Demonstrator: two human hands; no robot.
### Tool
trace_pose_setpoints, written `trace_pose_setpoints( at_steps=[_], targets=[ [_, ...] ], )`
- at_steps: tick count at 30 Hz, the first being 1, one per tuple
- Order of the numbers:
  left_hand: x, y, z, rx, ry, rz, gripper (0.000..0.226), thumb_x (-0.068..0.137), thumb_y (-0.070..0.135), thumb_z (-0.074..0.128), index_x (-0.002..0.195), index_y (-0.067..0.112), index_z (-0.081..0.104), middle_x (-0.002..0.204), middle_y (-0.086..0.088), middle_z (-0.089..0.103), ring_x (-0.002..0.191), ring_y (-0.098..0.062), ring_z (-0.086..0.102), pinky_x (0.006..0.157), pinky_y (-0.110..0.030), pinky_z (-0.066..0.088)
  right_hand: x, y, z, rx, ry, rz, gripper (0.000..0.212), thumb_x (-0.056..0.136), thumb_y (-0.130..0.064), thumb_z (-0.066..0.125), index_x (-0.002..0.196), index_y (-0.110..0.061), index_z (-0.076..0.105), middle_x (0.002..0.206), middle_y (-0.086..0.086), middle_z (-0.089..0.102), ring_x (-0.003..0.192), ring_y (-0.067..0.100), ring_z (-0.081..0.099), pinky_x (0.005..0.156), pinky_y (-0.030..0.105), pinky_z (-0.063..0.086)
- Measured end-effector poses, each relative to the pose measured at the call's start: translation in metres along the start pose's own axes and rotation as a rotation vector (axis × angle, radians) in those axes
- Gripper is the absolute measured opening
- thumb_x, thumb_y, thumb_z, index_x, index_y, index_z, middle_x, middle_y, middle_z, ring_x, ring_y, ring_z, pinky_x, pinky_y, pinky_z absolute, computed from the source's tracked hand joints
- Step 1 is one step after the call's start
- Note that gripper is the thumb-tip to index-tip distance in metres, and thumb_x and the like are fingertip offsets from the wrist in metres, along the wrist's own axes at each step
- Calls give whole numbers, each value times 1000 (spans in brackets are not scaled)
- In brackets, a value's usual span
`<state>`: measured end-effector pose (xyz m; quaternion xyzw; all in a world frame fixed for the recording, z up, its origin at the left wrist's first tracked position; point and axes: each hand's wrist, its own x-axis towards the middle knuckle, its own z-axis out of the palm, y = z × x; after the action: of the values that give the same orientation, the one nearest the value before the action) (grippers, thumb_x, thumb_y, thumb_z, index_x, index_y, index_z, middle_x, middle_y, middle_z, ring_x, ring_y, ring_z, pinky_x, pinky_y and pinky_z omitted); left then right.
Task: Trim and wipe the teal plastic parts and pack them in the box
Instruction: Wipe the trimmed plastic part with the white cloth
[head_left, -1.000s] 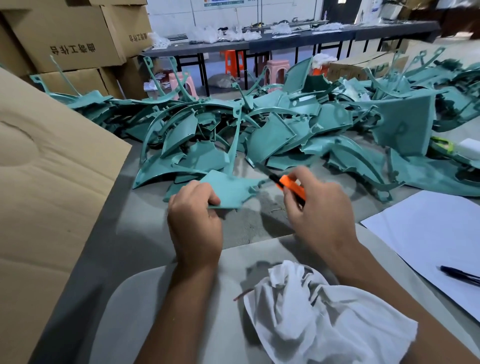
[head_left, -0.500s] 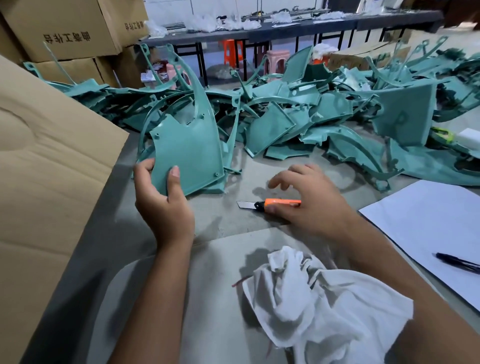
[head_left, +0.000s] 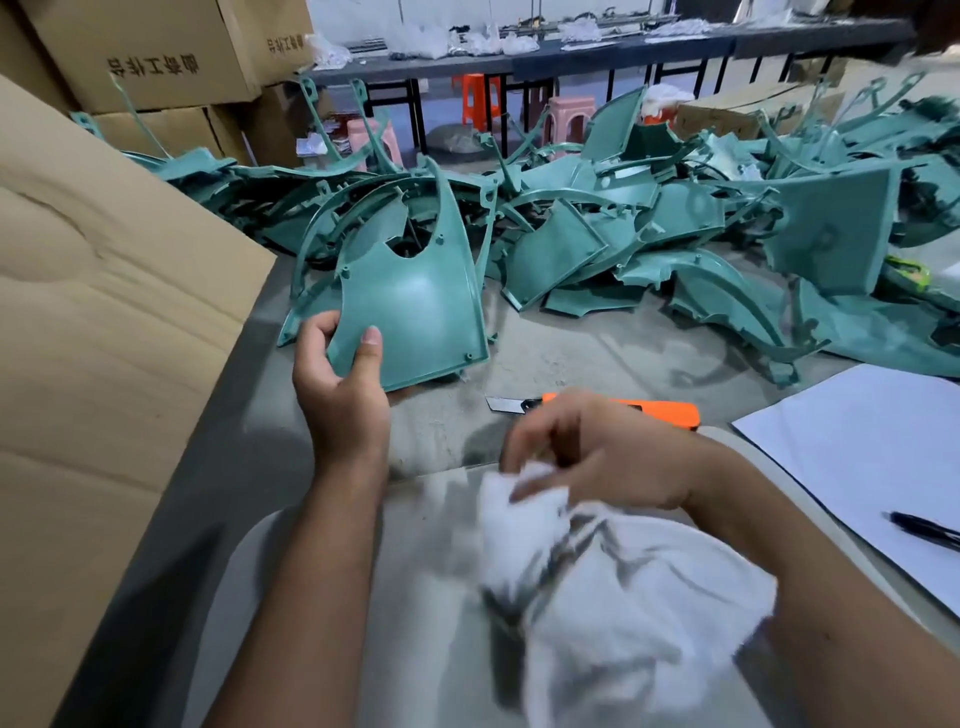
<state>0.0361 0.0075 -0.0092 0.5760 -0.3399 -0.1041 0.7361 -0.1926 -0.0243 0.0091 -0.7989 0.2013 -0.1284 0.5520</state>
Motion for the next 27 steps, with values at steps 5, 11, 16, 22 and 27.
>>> trace_pose_setpoints(
  at_steps=[5, 11, 16, 22, 27],
  targets=[
    [-2, 1, 3, -131, -4, -123, 29, 93, 9, 62, 90, 37, 64, 94, 16, 70, 99, -20, 68, 84, -40, 58, 5, 4, -10, 634, 962, -63, 28, 94, 14, 59, 99, -13, 66, 94, 5, 73, 70, 13, 68, 63, 29, 56],
    [-24, 7, 25, -227, -155, -125, 22, 92, 10, 61, 95, 32, 62, 98, 7, 72, 93, -16, 68, 79, -42, 58, 21, 10, 1, 961, 1082, -184, 32, 105, -7, 57, 133, -21, 62, 131, 17, 69, 91, 31, 73, 78, 51, 63],
    [-50, 15, 42, -290, -154, -60, 17, 93, 12, 59, 105, 24, 58, 114, -15, 68, 102, -23, 66, 97, -49, 55, 30, 20, 21, 586, 796, -235, 39, 102, -31, 66, 141, -27, 61, 130, 6, 72, 113, 27, 70, 99, 46, 54],
    [-49, 15, 38, -619, -439, -453, 33, 90, 3, 66, 115, 23, 72, 119, -12, 73, 98, -32, 73, 70, -42, 61, 21, 15, 7, 266, 1125, -213, 53, 101, -33, 64, 82, 13, 45, 67, 28, 43, 65, 21, 40, 60, 34, 35],
    [-72, 22, 52, -826, -626, -538, 35, 87, 5, 68, 121, 14, 70, 126, -17, 69, 106, -31, 70, 82, -39, 59, 18, 9, 6, 314, 1281, -187, 50, 107, -27, 58, 69, -7, 34, 63, 7, 26, 61, 15, 26, 53, 29, 25]
  ],
)
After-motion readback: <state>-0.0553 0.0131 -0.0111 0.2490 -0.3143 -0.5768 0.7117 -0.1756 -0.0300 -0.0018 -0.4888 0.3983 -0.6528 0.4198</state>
